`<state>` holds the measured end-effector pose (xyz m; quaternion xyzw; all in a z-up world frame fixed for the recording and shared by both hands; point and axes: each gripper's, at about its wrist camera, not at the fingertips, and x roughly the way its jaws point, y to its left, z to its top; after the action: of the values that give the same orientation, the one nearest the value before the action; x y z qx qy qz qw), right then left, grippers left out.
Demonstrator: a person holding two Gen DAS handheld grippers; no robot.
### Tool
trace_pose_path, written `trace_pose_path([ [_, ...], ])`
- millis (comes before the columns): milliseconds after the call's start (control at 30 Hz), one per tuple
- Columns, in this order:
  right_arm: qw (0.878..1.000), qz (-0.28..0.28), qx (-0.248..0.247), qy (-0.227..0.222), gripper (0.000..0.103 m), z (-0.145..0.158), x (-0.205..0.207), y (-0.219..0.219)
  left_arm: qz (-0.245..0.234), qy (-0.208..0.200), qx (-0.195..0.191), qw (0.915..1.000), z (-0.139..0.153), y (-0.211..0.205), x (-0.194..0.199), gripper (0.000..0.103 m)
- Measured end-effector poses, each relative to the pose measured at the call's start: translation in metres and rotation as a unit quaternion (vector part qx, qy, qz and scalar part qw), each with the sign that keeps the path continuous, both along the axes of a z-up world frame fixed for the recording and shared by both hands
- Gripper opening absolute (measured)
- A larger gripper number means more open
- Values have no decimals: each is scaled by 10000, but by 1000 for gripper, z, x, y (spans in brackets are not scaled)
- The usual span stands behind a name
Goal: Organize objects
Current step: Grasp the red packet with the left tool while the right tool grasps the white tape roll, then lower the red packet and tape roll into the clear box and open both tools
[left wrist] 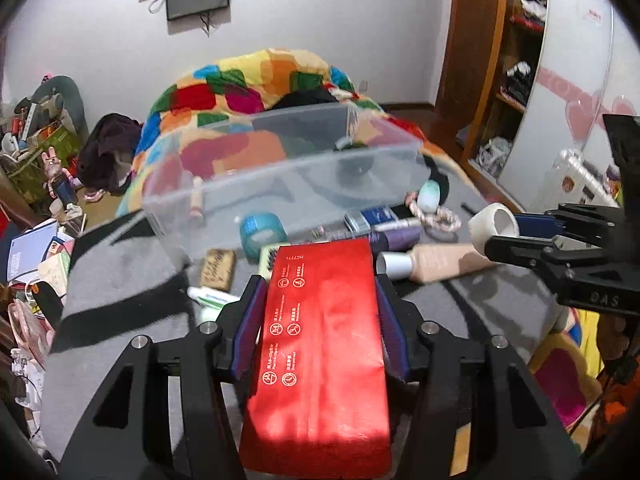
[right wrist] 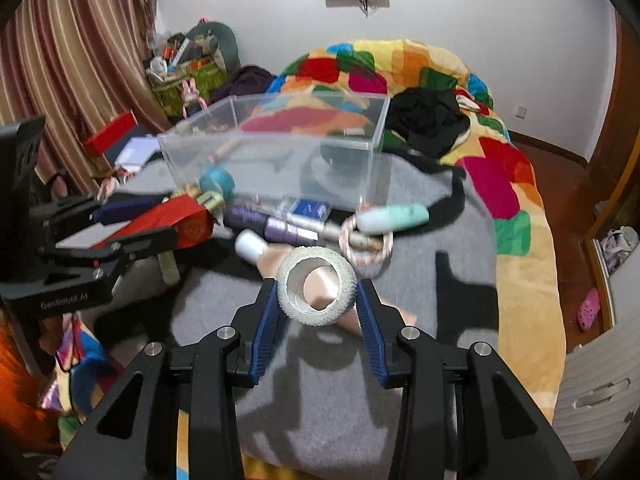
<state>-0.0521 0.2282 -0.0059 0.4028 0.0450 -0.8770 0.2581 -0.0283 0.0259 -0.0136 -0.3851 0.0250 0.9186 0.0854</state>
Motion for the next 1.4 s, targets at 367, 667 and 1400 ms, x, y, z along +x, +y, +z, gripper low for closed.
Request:
trace_pose_path([
  [367, 9993, -97, -345, 119, 36, 30, -51, -25, 617, 484, 224, 9967, 47, -45, -26, 54],
  [667, 9987, -226, -434, 125, 36, 40, -100, -51, 986, 426, 56, 9942, 49, -70, -75, 54],
  [1400, 9985, 59, 73, -546, 36, -4, -156, -110, 884, -387, 72, 9953, 5, -67, -147, 54],
])
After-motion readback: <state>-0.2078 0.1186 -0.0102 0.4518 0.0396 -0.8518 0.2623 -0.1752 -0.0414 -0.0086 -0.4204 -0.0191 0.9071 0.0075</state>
